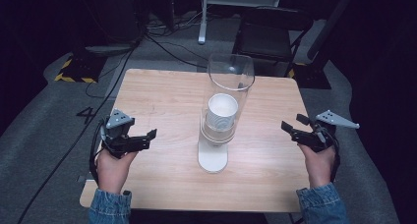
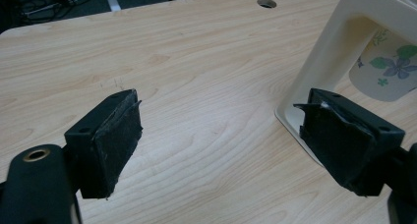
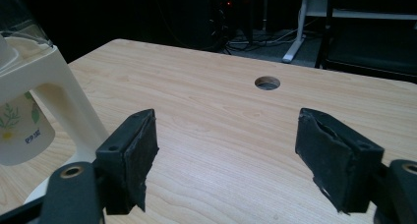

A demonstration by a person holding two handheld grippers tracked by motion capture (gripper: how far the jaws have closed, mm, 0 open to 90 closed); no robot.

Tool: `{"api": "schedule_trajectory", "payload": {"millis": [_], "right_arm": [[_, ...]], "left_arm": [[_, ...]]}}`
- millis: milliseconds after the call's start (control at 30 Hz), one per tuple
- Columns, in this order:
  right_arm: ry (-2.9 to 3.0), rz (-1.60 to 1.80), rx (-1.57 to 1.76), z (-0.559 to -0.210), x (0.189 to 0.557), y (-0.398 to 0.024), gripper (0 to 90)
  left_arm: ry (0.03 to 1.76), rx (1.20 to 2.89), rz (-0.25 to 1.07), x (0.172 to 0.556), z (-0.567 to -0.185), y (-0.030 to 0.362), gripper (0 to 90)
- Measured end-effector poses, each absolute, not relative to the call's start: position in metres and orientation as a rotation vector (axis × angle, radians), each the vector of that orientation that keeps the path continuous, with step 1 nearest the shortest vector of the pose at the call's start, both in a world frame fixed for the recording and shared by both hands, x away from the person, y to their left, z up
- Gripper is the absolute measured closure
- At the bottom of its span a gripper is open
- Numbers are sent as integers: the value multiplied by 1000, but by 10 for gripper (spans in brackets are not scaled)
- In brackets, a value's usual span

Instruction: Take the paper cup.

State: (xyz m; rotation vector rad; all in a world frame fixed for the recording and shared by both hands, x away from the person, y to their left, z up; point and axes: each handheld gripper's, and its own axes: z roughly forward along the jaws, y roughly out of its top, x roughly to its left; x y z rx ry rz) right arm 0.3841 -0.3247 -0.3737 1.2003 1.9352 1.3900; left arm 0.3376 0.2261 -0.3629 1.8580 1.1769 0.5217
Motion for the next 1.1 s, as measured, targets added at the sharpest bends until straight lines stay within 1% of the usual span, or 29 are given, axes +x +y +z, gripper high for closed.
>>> {"api": "schedule_trajectory", "payload": {"millis": [567, 667, 767, 833, 1100], "right_arm": [[1941, 1394, 1216, -377, 388, -324, 227], [1952, 1387, 1208, -378, 388, -323, 217], [1959, 1401, 1186, -382, 391, -315, 179], [1978, 1406, 1173, -384, 392, -310, 169], [2022, 1440, 1130, -387, 393, -292, 155]], "left_arm": [[1195, 1844, 510, 335, -364, 230, 160], [1213, 1836, 541, 334, -363, 229, 157], [1219, 1838, 572, 335, -365, 227, 155], [1224, 1833, 579, 335, -365, 227, 154], [1226, 1820, 583, 334, -362, 227, 154]]}}
